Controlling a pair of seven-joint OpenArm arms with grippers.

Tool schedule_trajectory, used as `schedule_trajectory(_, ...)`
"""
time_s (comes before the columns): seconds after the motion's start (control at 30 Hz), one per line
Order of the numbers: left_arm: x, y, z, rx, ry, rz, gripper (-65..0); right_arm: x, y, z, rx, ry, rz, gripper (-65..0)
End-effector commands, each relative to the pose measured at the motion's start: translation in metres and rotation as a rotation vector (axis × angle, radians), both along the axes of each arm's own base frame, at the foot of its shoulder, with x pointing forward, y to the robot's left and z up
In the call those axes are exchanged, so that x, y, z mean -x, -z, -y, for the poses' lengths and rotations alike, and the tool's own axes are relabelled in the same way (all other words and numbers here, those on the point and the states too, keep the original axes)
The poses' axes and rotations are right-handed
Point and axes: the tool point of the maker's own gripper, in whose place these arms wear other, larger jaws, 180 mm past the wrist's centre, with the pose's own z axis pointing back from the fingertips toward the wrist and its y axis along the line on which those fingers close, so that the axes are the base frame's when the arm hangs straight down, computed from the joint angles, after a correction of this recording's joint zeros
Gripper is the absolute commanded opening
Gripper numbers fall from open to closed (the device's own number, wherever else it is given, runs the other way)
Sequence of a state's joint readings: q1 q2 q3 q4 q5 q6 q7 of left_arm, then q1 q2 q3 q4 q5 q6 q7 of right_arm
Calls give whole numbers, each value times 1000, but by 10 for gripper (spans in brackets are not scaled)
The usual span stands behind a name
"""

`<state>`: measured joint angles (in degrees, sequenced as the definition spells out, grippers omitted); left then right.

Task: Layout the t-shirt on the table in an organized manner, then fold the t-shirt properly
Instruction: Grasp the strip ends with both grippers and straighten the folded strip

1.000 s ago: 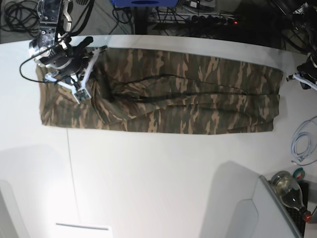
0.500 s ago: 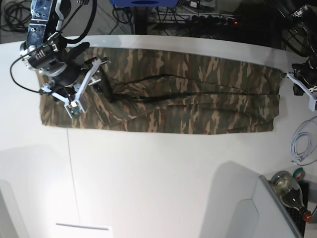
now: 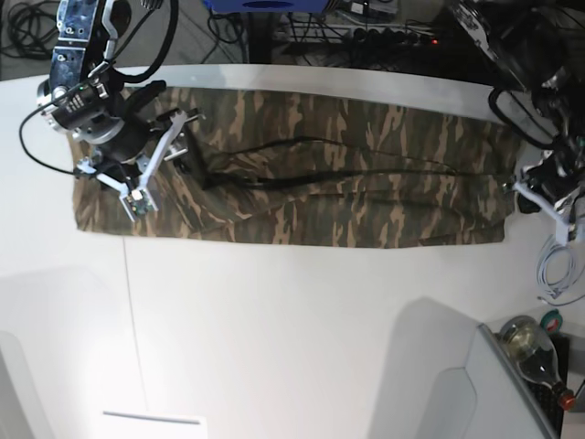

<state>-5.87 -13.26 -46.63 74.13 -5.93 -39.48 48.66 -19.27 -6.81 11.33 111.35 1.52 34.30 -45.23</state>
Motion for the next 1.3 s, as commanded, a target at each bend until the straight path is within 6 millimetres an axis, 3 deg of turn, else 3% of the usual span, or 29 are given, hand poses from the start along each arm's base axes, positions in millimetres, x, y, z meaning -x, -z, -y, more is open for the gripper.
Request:
schedule_trajectory(0.0, -19, -9, 4, 14, 24, 65, -574, -6, -9, -4, -23, 2, 41, -323)
schedule_trajectory(0.13, -36, 4, 29, 61, 84, 125, -574, -4, -8, -4, -23, 2, 36, -323)
schedule_trajectory(0.3, -32, 29, 44, 126, 90, 128, -574, -1, -6, -3, -23, 2, 27, -323)
schedule_trajectory(0.7, -33, 30, -5, 91, -43, 203, -574, 0, -6, -4, -23, -1, 26, -323)
schedule_trajectory(0.9, -28, 52, -20, 140, -140, 194, -574, 0, -6, -2, -21, 7, 25, -323)
schedule_trajectory(1.03, -34, 42, -22, 131, -140, 233, -574, 5, -3, -3, -21, 2, 13, -323)
schedule_trajectory(1.1, -44, 24, -23, 101, -121, 283, -574, 4, -3, -3, -21, 0, 13, -323)
schedule_trajectory(1.17, -41, 19, -18, 79, -98, 284, -574, 4, -3, -3, -21, 0, 13, -323)
schedule_trajectory(1.27, -40, -6, -16, 35, -55, 286, -574, 5, -3, -2, -20, 5, 13, -323)
